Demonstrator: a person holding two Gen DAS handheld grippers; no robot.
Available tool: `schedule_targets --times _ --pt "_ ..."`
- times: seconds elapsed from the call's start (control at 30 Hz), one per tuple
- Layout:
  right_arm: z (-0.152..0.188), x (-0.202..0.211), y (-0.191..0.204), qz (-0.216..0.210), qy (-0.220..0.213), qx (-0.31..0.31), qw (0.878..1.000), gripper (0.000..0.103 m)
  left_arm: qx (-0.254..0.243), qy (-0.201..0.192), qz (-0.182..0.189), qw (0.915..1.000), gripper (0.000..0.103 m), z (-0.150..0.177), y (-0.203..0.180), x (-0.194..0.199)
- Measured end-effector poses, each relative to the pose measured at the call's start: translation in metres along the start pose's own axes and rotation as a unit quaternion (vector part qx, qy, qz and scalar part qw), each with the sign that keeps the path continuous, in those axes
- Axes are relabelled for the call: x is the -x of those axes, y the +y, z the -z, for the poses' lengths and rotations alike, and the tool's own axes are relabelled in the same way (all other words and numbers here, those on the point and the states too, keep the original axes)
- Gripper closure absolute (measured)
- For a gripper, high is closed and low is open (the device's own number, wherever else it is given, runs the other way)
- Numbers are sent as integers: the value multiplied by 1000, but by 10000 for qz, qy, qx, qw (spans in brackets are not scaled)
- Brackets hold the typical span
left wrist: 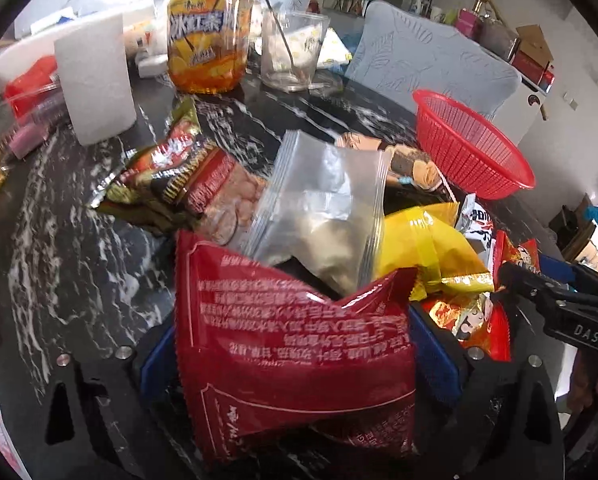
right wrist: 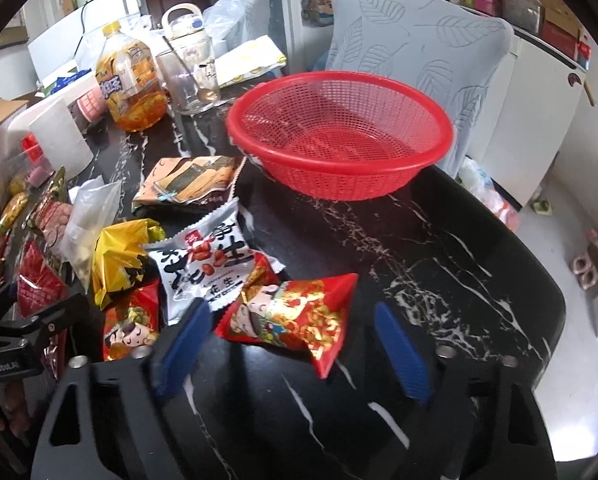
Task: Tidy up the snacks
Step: 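Grasp the large red snack bag with the left tool while the right tool grasps the red-gold cartoon packet, then carry the red bag with the left tool while the right tool carries the packet over the red basket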
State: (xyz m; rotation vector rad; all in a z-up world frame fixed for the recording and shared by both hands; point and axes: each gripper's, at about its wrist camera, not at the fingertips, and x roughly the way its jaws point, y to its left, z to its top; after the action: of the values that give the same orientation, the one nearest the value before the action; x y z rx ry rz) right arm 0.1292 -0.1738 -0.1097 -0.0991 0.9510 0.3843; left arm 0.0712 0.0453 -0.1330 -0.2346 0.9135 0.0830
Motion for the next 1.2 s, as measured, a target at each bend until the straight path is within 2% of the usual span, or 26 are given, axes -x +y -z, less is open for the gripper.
schedule_targets --times 0.07,0.1,0.13,0.2,0.27,0.57,0.67,0.73,0.8,1.07,1.2 --pt "1 -3 2 -18 61 48 10000 38 -67 -33 -110 9999 13 1 -1 0" --pt "1 -5 3 -56 105 41 9999 40 -77 -52 -107 9999 15 1 0 1" --pt "2 -7 3 -72 128 19 9999 47 -76 -55 -129 9999 16 2 0 2" --pt "4 -6 2 -147 99 -19 9998 50 -125 -20 -164 9998 23 2 -1 3" --pt "6 -5 3 -136 63 29 9999 53 -196 -16 -201 9996 25 3 -4 3" --pt "11 10 6 -182 52 35 9998 59 -111 -22 -129 9999 25 6 0 14" --pt "16 17 13 -332 -38 56 9994 60 67 59 -20 10000 26 9 5 18" --pt "18 18 20 -280 -34 178 9994 62 169 86 11 9998 26 9 8 20" --pt "21 21 26 -208 -41 261 9994 62 150 22 -29 9999 27 9 9 24" --pt "29 30 24 -564 -121 57 9983 62 -12 -265 -217 9994 32 12 3 41" --pt "31 36 25 -657 -143 38 9977 62 37 -323 -169 9993 32 16 4 51"
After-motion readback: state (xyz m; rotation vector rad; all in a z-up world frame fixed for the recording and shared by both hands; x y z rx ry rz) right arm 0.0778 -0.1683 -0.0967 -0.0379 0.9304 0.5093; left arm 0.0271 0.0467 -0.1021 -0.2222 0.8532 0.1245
